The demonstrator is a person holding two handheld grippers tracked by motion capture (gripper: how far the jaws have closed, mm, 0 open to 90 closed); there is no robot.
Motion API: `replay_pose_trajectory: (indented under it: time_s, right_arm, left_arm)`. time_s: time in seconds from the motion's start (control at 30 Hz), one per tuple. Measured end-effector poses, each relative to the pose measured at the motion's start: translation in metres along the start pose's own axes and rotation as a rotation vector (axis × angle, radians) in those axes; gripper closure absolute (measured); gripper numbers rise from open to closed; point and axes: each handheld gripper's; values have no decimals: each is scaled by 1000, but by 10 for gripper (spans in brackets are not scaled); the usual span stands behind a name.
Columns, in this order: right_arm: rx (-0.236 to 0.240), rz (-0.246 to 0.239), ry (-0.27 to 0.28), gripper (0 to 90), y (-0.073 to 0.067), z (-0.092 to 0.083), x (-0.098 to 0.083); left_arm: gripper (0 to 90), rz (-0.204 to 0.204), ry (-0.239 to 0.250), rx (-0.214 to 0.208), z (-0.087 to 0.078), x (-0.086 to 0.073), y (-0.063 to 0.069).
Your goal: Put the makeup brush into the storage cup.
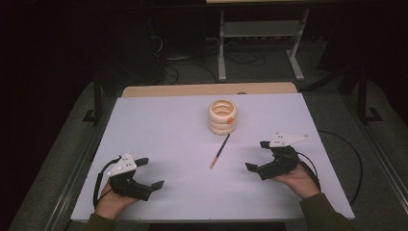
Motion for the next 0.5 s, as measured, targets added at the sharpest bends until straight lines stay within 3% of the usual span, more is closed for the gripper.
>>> replay_pose_trajectory:
  time_s: [0.5]
  right_arm:
    - [8, -9, 12, 18, 3, 3, 9]
  left_arm:
    - [3, 9, 3, -14, 3, 3, -2]
Point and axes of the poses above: each handheld gripper's, and its own axes: z roughly forward along the jaws, x roughly out of its top, y roughly to its right, and after that the axes turned 3 degrees about y, right-handed
